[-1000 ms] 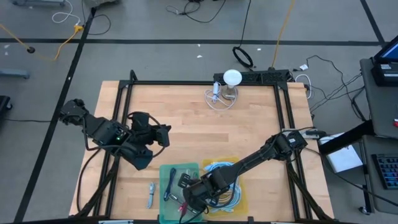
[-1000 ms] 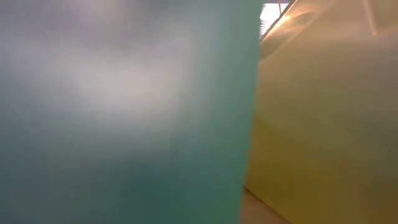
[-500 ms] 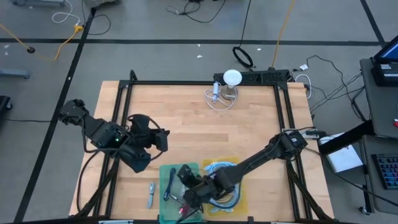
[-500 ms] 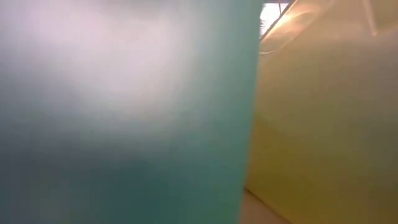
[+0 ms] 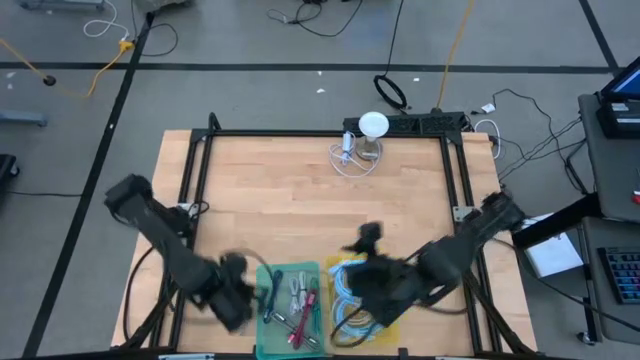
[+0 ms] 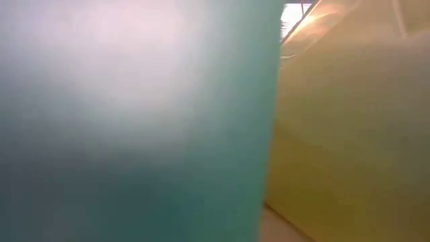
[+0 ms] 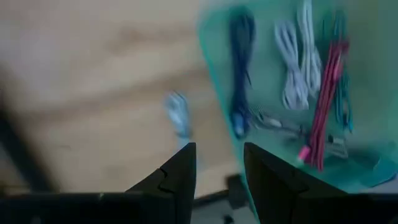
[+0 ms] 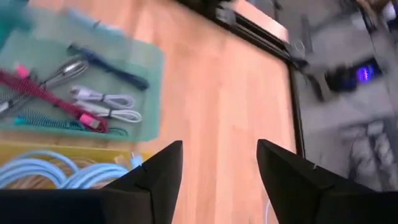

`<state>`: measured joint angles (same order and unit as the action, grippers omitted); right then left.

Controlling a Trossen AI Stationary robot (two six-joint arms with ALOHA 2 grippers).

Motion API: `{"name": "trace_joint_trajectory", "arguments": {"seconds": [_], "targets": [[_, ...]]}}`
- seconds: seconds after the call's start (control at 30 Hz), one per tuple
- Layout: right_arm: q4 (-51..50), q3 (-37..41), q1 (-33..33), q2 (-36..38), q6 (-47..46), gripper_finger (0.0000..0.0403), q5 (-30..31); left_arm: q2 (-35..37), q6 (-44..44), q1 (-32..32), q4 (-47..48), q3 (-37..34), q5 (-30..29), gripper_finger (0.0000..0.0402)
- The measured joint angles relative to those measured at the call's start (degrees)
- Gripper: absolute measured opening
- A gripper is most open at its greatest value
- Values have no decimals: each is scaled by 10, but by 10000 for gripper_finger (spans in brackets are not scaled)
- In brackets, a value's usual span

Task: Pick & Place USB Port
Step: Put the light blue charger cable into the green bin

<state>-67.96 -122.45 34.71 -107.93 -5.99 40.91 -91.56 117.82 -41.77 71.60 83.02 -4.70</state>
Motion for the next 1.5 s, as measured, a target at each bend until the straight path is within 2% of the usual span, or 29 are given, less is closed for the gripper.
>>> {"name": "trace_joint_trajectory", "arguments": {"seconds": [0.1, 0.37, 0.53, 0.8, 1.03, 1.17, 1.27, 1.33, 1.43, 1.5], "targets": [[-53, 0, 8, 44, -80, 202, 27, -58, 55, -41, -82, -14, -9, 136], [-106, 0, 22, 113, -174, 208, 42, -145, 162, -90, -135, -11, 27, 136], [-109, 0, 25, 118, -188, 209, 43, -172, 163, -89, -142, -11, 33, 136], [-86, 45, 25, 115, -184, 208, 38, -198, 157, -79, -70, -12, 47, 136], [-84, 82, 30, 115, -208, 212, 8, -199, 137, -62, -138, -71, 55, 136], [-72, 83, 40, 116, -209, 211, 10, -194, 128, -55, -191, -112, 82, 136], [-52, 83, 48, 118, -201, 211, 9, -194, 135, -53, -185, -122, 116, 134], [-43, 83, 50, 122, -200, 211, 10, -195, 139, -54, -174, -122, 125, 117], [-28, 83, 54, 123, -199, 211, 10, -190, 132, -53, -165, -123, 124, 40], [-22, 83, 55, 123, -199, 211, 10, -185, 134, -55, -159, -124, 114, 19]]}}
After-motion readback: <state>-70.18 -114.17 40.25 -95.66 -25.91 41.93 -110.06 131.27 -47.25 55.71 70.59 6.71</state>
